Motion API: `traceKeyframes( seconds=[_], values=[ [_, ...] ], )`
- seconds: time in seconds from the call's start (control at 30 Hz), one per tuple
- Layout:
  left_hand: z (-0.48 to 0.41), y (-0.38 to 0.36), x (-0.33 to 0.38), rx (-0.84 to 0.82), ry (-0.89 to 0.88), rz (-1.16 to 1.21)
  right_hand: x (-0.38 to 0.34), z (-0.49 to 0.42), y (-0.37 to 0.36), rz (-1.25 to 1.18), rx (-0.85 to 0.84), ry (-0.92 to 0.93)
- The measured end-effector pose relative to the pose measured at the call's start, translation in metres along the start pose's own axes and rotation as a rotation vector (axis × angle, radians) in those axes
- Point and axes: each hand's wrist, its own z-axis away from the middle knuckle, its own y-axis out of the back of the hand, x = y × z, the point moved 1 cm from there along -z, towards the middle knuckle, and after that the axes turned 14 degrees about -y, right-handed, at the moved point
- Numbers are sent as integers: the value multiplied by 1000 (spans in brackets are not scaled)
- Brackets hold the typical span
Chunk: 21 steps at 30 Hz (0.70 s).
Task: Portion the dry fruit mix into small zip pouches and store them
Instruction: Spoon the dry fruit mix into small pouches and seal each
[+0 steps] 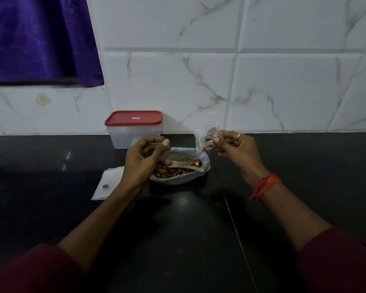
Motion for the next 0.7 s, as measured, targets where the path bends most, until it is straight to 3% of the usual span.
traceKeyframes(
  seconds=[0.43, 0.6, 0.7],
  values=[
    [0, -3, -4, -14, 9, 14, 29, -71, 68, 253, 250, -270],
    [-2, -1, -5, -19, 5, -26, 31, -67, 71, 997, 464, -120],
    [-2, 0, -4, -11, 2, -30, 33, -61, 64, 1209, 416, -9]
  ],
)
